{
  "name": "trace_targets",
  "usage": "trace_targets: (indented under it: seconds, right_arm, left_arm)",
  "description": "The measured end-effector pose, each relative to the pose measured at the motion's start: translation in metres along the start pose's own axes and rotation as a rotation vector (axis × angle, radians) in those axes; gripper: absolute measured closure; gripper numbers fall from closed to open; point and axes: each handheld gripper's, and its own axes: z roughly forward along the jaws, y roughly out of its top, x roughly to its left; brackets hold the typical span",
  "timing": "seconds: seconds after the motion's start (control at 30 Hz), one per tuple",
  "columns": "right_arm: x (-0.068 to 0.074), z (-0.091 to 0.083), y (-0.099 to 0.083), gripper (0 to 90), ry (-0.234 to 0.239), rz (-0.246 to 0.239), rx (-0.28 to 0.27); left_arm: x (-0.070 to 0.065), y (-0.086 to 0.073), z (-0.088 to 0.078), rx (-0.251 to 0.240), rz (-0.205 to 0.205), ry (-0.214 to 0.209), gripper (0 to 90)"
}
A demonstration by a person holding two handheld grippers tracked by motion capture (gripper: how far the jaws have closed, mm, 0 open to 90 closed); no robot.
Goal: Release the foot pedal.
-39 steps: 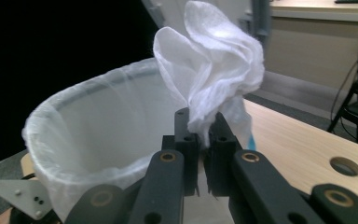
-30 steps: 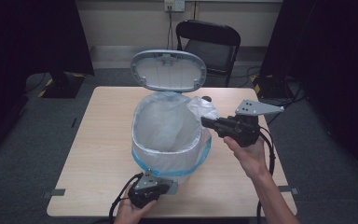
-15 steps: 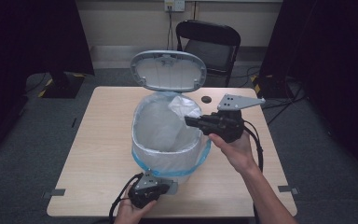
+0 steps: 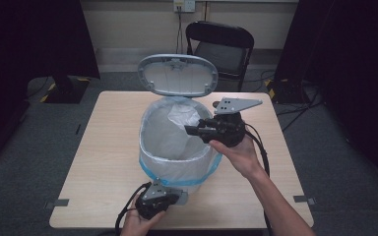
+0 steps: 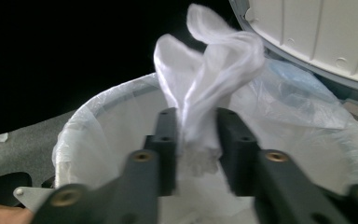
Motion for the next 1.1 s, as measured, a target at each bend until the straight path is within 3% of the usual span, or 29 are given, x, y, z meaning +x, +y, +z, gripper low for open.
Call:
trace_targets:
  seconds: [0.13,0.27,0.47,0.73,1.1]
  right_arm:
    - [0.000,0.003,-0.001,50.1,-0.013,-0.002,0.010]
    - [0.004,0.004,0.000,39.9,-0.027,-0.033,0.022]
    - [0.001,-0.001,0.000,38.4,-0.033,-0.012,0.000]
    - [-0.008,-0.031,-0.012,41.3,-0.077,0.023,-0.038]
    - [-0.033,-0.080,-0.053,39.9,-0.232,0.125,-0.067]
  left_arm:
    - [0.000,0.000,0.000,0.000,0.001,0.000,90.0]
    - [0.000,0.000,0.000,0.001,-0.001,-0.001,90.0]
    - [0.000,0.000,0.000,0.001,0.000,0.001,90.0]
    - [-0.001,0.000,0.000,0.001,0.003,0.002,90.0]
    - [0.000,0.000,0.000,0.002,0.001,0.002,90.0]
